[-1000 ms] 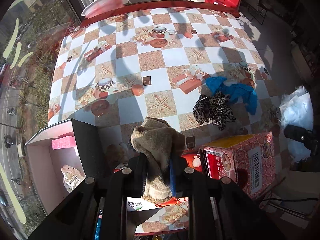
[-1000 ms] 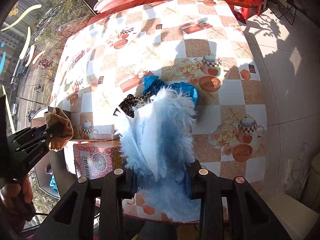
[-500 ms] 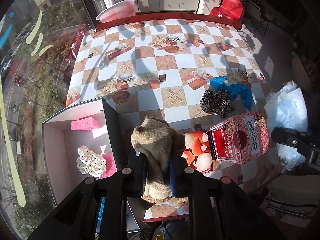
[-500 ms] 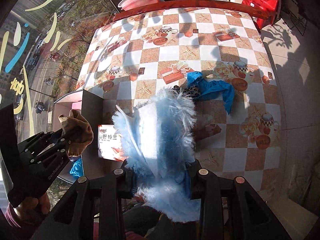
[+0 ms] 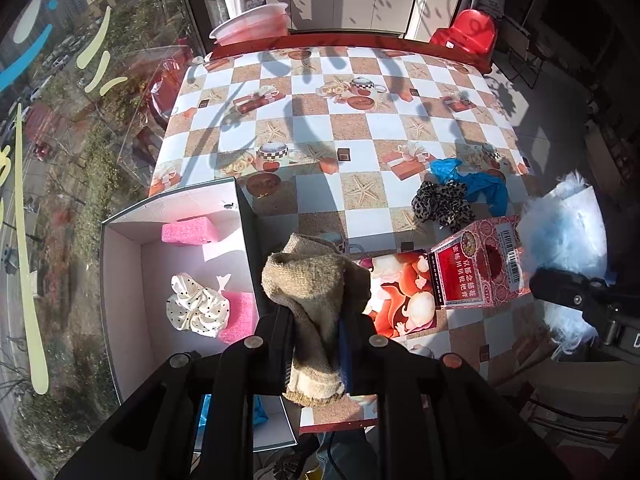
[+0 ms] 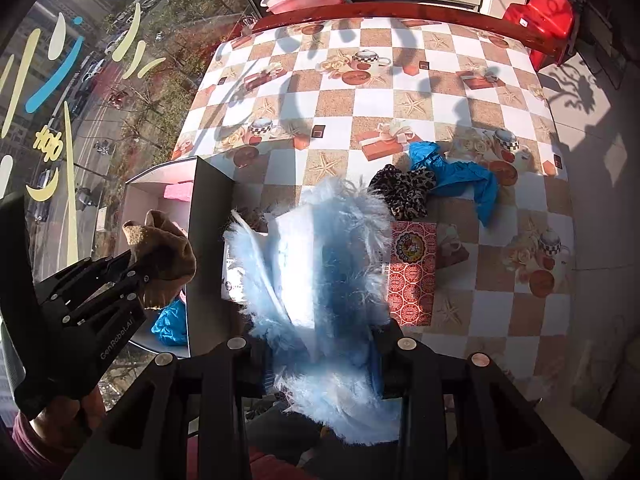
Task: Organize soft objects
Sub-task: 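Carry the beige beanie with the left tool while the right tool carries the fluffy item into the box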
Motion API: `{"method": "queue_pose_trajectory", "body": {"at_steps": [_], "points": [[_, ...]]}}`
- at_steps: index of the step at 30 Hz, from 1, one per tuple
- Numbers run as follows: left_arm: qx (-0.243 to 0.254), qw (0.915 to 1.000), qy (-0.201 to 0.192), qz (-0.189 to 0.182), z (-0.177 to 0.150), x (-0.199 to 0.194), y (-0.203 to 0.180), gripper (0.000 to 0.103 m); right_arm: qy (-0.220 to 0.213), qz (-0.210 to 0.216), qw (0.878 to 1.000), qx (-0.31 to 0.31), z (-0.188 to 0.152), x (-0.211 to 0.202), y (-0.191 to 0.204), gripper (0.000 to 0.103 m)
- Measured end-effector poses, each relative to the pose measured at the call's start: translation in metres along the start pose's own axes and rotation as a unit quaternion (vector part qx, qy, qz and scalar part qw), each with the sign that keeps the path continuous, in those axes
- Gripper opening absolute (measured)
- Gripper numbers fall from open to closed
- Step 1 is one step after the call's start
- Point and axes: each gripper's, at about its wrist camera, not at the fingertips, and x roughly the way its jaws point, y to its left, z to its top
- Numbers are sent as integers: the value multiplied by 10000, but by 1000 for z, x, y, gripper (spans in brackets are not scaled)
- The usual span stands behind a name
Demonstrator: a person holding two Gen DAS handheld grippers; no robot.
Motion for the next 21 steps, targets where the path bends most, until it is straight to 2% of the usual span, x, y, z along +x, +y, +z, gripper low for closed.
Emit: {"method": "queue_pose_trajectory", "body": {"at_steps": [13,21], "points": [[-134,9999,-93,-1,-7,-9,14,20,-17,8,9998,-187,-2,0,24,36],[-386,9992,-95,58,-15,-11,33,20,68,44,9993,-353,0,6,40,36]]}}
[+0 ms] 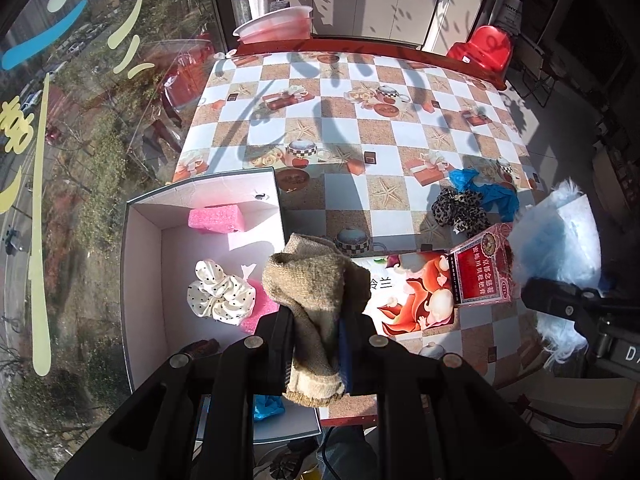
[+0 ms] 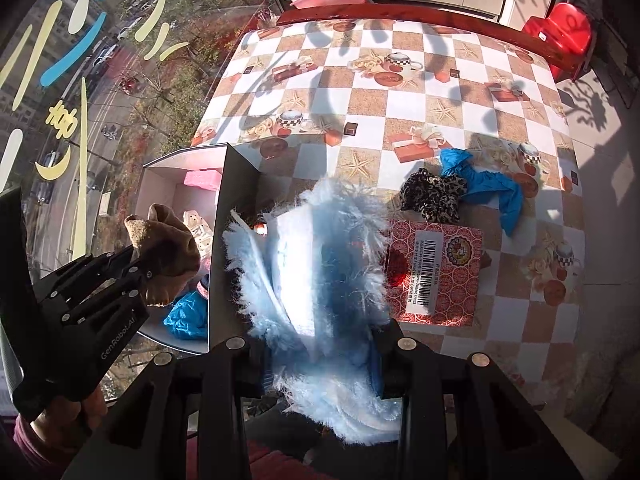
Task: Organize soft objects
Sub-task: 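Carry the beige beanie with the left tool while the right tool carries the fluffy item into the box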
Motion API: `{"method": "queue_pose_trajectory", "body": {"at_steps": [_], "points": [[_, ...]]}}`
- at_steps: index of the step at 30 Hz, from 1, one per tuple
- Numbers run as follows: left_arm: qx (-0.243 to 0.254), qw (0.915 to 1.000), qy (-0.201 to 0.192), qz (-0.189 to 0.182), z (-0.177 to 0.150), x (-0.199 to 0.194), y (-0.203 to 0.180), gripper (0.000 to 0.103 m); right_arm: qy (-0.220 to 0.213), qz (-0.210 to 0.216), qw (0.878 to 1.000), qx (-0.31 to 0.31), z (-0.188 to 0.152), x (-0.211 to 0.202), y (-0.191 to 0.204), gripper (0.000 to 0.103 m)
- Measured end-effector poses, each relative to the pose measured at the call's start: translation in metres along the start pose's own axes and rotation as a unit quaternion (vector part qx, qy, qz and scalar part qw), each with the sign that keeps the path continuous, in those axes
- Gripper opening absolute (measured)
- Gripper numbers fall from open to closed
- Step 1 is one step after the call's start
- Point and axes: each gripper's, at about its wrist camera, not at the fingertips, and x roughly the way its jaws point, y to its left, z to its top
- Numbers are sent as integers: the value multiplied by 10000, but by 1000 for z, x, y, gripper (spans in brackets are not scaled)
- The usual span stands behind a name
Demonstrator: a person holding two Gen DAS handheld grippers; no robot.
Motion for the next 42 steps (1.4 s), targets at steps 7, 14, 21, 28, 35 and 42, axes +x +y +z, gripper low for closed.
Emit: {"method": "queue_pose_trajectory", "body": {"at_steps": [7,14,21,28,35,42], "points": [[-284,9996,-9,83,-9,-4,22,20,98,19,9995,-289,4,8,22,36],[-602,9980,-1,187,-16,-5,44,20,212,67,9979,-603,9,17,48,36],[-980,9947,62,306,-27,-4,72,20,336,112,9949,-940,14,27,73,36],[-1342,9898,151,451,-35,1,100,20,442,171,9903,-1305,21,40,103,36],[-1608,9845,247,655,-38,12,128,20,547,248,9857,-1575,34,56,133,36],[-1783,9806,345,733,-36,25,146,20,695,301,9821,-1726,48,77,157,36]]}}
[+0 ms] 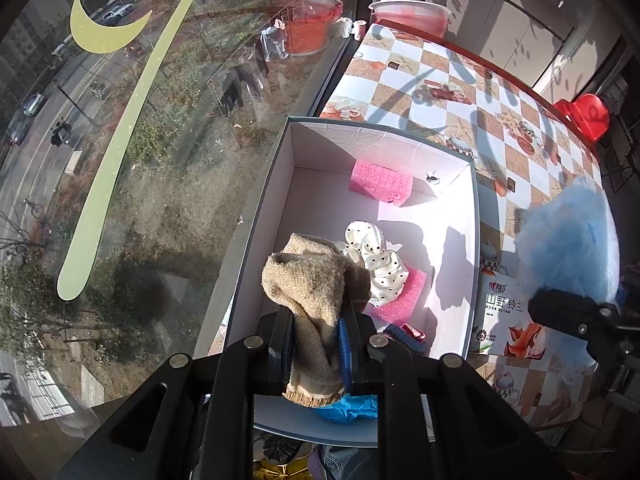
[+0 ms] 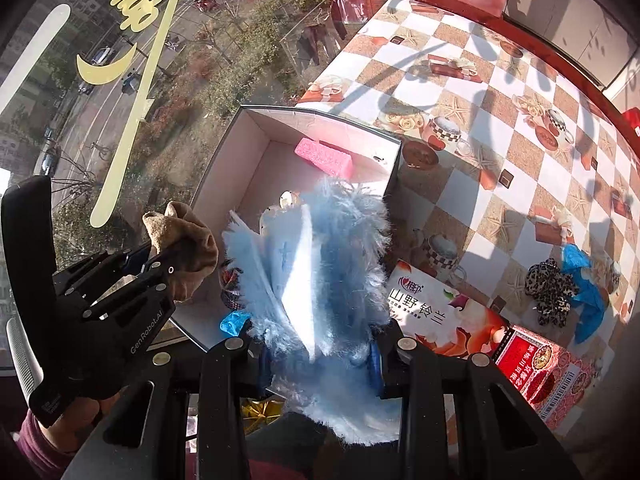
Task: Organize soft objects
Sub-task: 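Carry the beige beanie with the left tool while the right tool carries the fluffy item into the box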
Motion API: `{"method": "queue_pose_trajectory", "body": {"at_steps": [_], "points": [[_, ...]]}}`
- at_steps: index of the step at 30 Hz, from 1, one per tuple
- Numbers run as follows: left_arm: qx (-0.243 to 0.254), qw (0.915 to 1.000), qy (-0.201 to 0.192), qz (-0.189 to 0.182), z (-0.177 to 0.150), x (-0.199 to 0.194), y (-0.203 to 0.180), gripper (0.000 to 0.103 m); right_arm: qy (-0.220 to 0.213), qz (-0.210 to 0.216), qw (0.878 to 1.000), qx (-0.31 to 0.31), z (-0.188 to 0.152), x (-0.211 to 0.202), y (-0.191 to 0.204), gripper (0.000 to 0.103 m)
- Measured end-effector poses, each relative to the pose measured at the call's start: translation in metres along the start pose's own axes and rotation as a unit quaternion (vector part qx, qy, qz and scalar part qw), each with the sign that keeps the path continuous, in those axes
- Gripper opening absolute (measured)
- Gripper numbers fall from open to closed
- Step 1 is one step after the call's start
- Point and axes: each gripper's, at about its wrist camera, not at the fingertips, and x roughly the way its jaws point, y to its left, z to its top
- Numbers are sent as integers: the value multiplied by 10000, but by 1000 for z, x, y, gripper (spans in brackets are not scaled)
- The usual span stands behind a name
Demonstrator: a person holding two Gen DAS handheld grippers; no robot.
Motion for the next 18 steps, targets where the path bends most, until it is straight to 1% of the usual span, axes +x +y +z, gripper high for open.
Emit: {"method": "queue_pose_trajectory", "body": {"at_steps": [4,11,18], "points": [[-92,9999,76,-58,8,10,4,20,66,11,10000,-34,15,11,6,36],[-243,9995,180,-29,24,32,6,21,199,80,9998,-30,41,34,14,36],[-254,9990,373,26,26,53,4,21,261,68,9996,129,58,51,10,36]]}}
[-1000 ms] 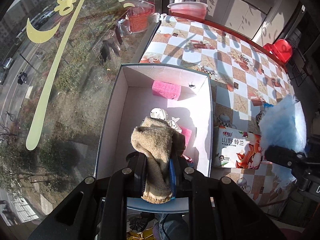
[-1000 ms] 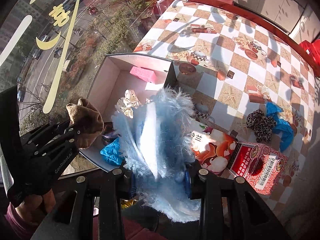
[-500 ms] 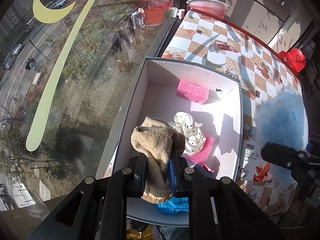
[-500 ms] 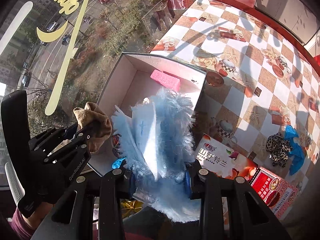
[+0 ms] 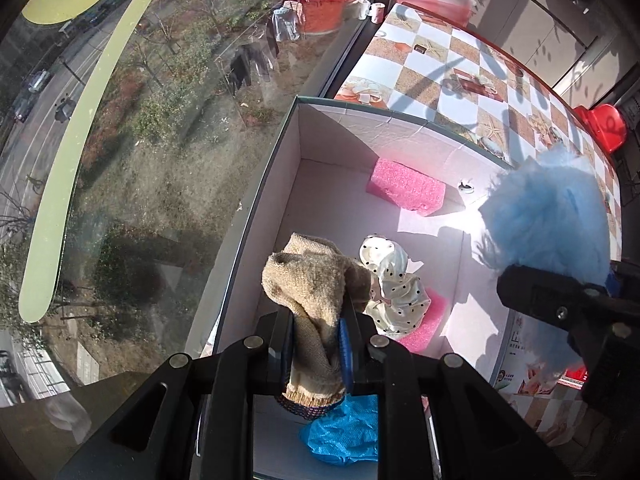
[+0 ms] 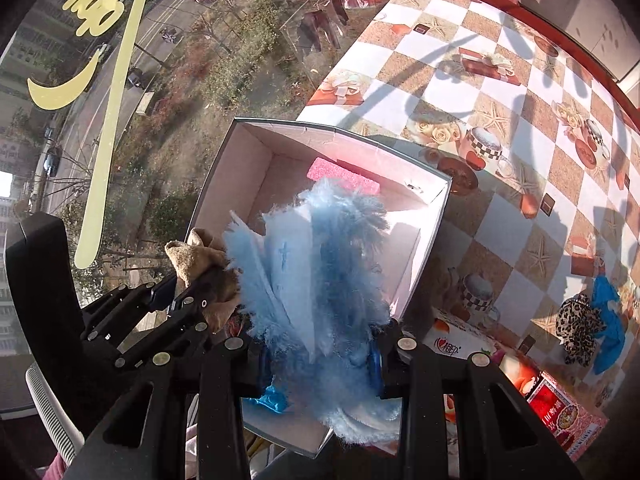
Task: Organize soft objects
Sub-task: 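Carry the beige beanie with the left tool while the right tool carries the fluffy item into the box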
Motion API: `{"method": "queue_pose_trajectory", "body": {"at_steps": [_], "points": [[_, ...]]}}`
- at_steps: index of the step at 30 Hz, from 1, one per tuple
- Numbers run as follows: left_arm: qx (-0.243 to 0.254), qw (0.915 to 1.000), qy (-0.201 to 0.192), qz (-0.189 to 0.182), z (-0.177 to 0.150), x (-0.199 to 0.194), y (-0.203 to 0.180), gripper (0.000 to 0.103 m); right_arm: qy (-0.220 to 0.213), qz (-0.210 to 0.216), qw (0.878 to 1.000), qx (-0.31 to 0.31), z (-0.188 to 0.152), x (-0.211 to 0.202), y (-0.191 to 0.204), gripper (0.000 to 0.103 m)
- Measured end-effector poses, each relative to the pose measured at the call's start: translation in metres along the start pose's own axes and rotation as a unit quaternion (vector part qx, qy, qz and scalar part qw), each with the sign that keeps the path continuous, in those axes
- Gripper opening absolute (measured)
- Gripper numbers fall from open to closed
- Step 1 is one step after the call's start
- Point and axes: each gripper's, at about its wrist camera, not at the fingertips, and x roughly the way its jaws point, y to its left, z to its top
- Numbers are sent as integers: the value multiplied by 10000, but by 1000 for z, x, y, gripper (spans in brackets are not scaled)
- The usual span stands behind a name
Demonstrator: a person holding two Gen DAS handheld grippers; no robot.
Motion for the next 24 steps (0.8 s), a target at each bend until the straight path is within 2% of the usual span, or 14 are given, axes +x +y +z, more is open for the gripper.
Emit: {"method": "queue_pose_trajectory", "body": {"at_steps": [6,24], "points": [[-46,9999,108,-10,0,9,-2,21,20,147,9998,140,7,6,-1,36],[-59,9997,246,-10,-2,18,-1,21,103,244,9995,172,11,16,1,36]]}}
